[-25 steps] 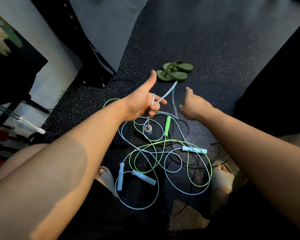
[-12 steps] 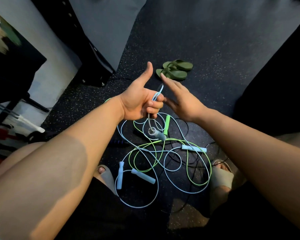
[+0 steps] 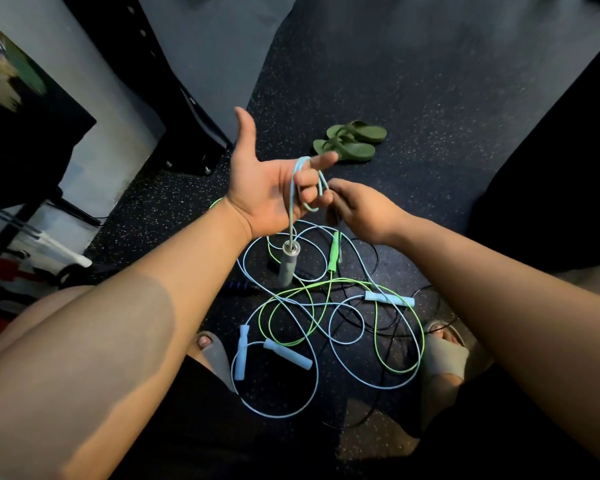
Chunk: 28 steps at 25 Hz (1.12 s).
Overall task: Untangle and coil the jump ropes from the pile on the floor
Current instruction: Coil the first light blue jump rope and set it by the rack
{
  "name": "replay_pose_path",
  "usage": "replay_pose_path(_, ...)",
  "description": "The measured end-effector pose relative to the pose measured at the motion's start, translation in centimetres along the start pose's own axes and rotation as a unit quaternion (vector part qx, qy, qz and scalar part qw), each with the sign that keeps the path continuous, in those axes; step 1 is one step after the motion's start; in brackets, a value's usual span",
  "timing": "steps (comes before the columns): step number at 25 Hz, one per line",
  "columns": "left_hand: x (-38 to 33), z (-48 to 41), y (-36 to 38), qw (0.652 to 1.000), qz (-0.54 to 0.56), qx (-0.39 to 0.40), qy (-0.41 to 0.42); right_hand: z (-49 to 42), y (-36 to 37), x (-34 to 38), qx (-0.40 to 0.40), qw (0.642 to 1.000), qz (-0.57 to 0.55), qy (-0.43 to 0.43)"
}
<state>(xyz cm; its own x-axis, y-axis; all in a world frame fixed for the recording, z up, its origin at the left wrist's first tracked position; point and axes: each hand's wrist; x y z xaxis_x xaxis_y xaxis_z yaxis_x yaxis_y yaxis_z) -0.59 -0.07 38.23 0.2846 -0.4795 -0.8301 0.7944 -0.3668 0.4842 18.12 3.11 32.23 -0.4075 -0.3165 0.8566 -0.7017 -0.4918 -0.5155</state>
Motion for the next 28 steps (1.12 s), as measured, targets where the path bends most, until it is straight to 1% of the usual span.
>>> replay_pose_path(2,-0.2,-0.2,-0.5,0.998,0.034,-0.028,0.049,-0.1,0.1,-0.5,0.014,0.999,0.007,0.03)
replay_pose_path(4,-0.5,-0.3,-1.1,0.994,0.045,-0.049,0.083,0.2,0.3,-0.7,0.049,0.997,0.029,0.054)
replay_pose_path(7,-0.8,-0.6,-2.1,0.992,0.011,-0.08,0.098,0.6,0.4,-0.7,0.095,0.991,0.053,0.074)
replay_pose_path(8,-0.8,-0.9,-2.5,0.991,-0.009,-0.088,0.097,0.6,0.3,-0.5,0.095,0.991,0.069,0.063)
replay_pose_path(10,-0.4,-1.2,-3.1,0.989,-0.053,-0.105,0.089,0.6,-0.3,-0.1,0.081,0.99,0.111,0.008)
replay_pose_path(13,0.1,-1.4,-3.1,0.985,-0.099,-0.124,0.062,0.6,-0.8,1.0,0.034,0.985,0.137,-0.094)
replay_pose_path(15,0.3,-1.4,-2.7,0.986,-0.109,-0.127,0.027,0.5,-1.0,1.6,-0.003,0.979,0.144,-0.143)
replay_pose_path(16,0.4,-1.3,-2.2,0.986,-0.117,-0.116,0.0,0.4,-1.1,1.8,-0.018,0.976,0.147,-0.161)
replay_pose_path(17,0.6,-1.1,-1.7,0.986,-0.134,-0.09,-0.031,0.3,-1.2,2.0,-0.029,0.973,0.147,-0.174)
replay_pose_path(19,1.0,-0.8,-0.6,0.98,-0.18,-0.009,-0.081,0.1,-1.6,2.1,-0.046,0.972,0.134,-0.188)
replay_pose_path(21,1.3,-0.6,0.1,0.969,-0.218,0.043,-0.11,0.2,-2.1,2.1,-0.055,0.973,0.125,-0.188)
replay_pose_path(25,1.3,0.1,0.4,0.951,-0.251,0.104,-0.147,0.3,-2.5,2.0,-0.054,0.979,0.091,-0.174)
replay_pose_path(26,1.2,0.2,0.5,0.953,-0.241,0.106,-0.147,0.3,-2.5,1.9,-0.053,0.98,0.077,-0.174)
replay_pose_path(28,1.0,0.5,0.9,0.969,-0.195,0.091,-0.12,0.3,-2.4,1.4,-0.062,0.985,0.04,-0.159)
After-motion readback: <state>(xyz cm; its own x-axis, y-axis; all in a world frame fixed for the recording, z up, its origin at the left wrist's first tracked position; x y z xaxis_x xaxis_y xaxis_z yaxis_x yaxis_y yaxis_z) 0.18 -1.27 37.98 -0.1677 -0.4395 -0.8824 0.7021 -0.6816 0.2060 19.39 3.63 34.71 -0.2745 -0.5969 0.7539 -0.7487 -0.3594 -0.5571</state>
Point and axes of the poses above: each hand's wrist, its own z-axis away from the middle knuckle, its own y-axis out of the palm, x = y × z, and after that the axes turned 12 degrees about -z, right-handed
